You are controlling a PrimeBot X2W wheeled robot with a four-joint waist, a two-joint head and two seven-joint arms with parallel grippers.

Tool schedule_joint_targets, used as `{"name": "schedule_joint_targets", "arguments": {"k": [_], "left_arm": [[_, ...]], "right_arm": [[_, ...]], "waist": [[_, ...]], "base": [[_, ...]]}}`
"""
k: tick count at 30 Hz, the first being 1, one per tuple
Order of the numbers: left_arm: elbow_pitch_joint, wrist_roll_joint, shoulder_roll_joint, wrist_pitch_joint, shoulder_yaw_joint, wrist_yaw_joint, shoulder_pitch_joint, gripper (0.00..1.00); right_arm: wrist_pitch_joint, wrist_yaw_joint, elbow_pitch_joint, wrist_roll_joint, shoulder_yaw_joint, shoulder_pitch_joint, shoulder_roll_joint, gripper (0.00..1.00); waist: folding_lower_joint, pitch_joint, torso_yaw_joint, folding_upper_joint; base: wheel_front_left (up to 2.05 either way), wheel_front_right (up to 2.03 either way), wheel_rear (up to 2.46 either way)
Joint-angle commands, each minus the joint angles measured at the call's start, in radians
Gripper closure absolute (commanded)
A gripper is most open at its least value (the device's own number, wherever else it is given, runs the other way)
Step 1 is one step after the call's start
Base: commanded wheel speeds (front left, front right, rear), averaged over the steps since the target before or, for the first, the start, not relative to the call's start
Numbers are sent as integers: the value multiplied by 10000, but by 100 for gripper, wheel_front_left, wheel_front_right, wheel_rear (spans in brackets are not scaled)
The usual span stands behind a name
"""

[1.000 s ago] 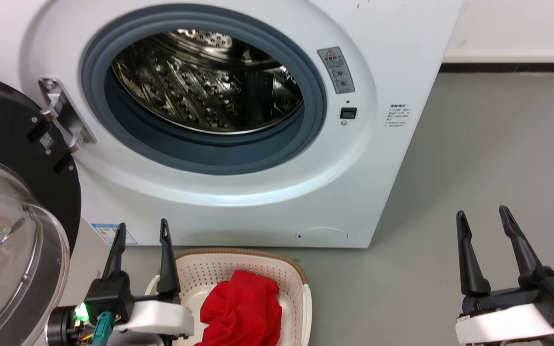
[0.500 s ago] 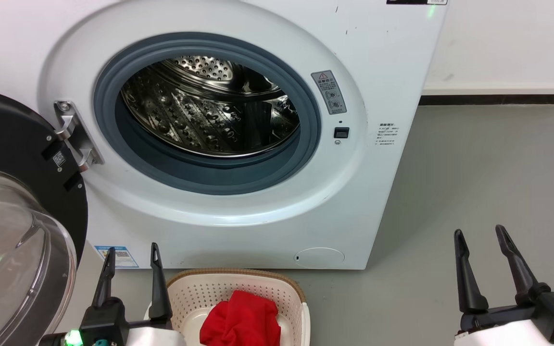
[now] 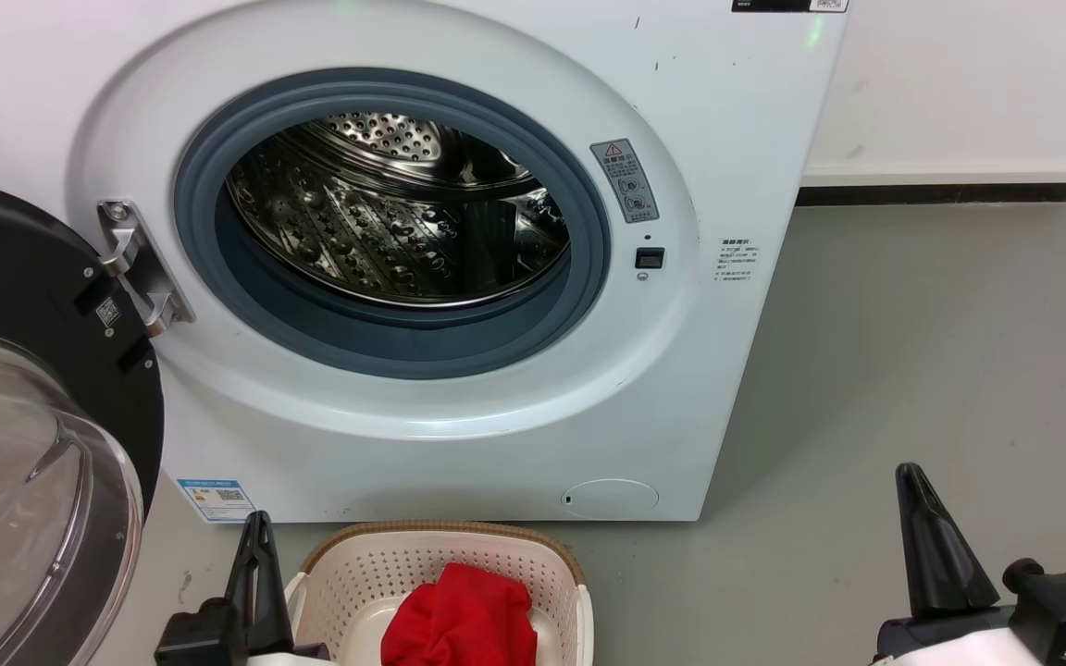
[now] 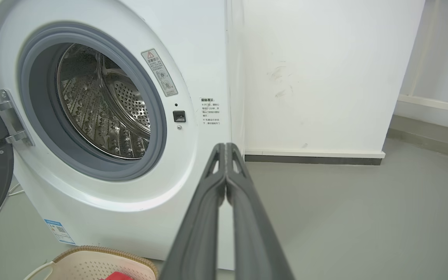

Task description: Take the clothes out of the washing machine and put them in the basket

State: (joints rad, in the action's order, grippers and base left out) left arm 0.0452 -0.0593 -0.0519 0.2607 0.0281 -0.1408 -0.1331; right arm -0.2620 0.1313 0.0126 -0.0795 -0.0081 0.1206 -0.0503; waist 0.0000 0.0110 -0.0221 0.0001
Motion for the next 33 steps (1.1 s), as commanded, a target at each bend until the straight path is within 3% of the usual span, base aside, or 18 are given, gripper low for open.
{"name": "schedule_joint_targets", "arguments": {"k": [1,21,33], "left_arm": [[-167,-423,-14,-45,5,35,72,100],[500,-4762,-236,-831,-105,791,770,100],[783,-6762,-295,-1224,-193,1139,1081,100]], "right_arm": [[58,0,105,-436,15,-66,-18,100],[813,-2,-629,-4741,34,-721,-265,100],[1206,-2,-950,-6716,-9,-1007,-333,100]], "waist": [[0,-3,3,-1],[0,-25,40,-1],[0,-39,62,-1]], "base": [[0,0,0],[0,0,0],[0,0,0]]}}
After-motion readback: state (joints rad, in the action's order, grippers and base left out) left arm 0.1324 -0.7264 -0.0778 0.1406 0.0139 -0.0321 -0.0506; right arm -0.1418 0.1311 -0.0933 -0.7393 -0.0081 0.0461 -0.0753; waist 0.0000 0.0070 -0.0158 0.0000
